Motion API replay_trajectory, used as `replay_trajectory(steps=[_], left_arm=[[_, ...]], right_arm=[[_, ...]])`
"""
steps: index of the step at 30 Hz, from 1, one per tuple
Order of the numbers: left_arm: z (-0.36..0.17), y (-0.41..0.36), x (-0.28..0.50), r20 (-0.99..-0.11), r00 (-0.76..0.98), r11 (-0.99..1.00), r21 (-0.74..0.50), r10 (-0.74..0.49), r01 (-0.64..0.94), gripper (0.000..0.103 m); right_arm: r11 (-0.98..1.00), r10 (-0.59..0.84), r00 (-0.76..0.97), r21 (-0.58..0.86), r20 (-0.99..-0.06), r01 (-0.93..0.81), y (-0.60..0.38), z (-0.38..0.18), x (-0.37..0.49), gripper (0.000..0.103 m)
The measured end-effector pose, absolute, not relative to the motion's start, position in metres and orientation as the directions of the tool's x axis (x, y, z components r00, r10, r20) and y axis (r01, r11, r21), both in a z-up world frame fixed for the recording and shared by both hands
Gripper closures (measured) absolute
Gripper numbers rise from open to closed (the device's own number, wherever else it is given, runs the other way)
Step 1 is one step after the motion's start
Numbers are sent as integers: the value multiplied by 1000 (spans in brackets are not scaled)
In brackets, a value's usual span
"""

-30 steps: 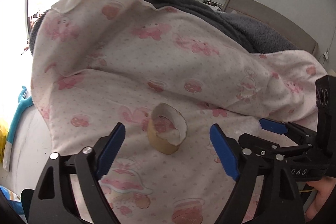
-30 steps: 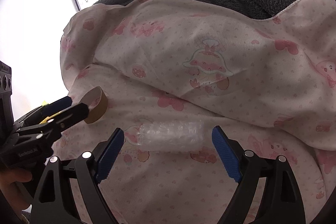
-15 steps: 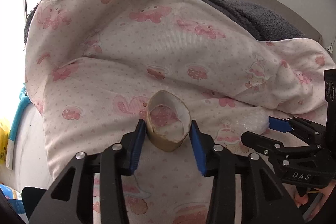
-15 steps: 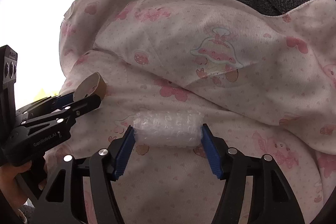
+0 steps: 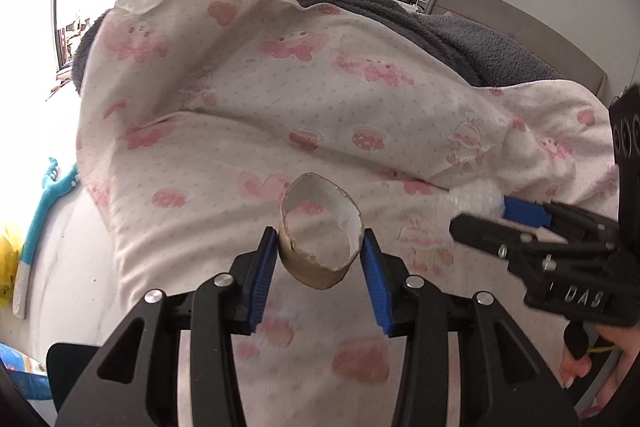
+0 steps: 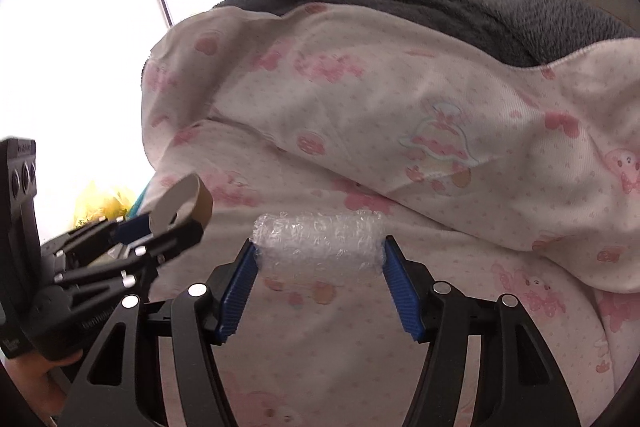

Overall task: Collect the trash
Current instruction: 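Carry both items over the teal bin and open both grippers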

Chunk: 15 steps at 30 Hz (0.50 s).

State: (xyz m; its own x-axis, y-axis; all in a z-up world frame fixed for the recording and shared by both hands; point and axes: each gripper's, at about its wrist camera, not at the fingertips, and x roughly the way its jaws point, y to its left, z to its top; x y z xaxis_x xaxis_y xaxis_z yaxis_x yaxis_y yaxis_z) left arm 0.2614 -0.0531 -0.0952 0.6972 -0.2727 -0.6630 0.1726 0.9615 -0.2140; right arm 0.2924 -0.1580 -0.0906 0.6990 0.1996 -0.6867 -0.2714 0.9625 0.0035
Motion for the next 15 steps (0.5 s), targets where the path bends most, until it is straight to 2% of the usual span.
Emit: replay_trajectory(steps=[15], left_arm=[[-76, 26, 212, -677, 714, 979, -196, -178, 59, 58]], right_arm=[[928, 290, 709, 7, -643, -373, -101, -68, 262, 40]])
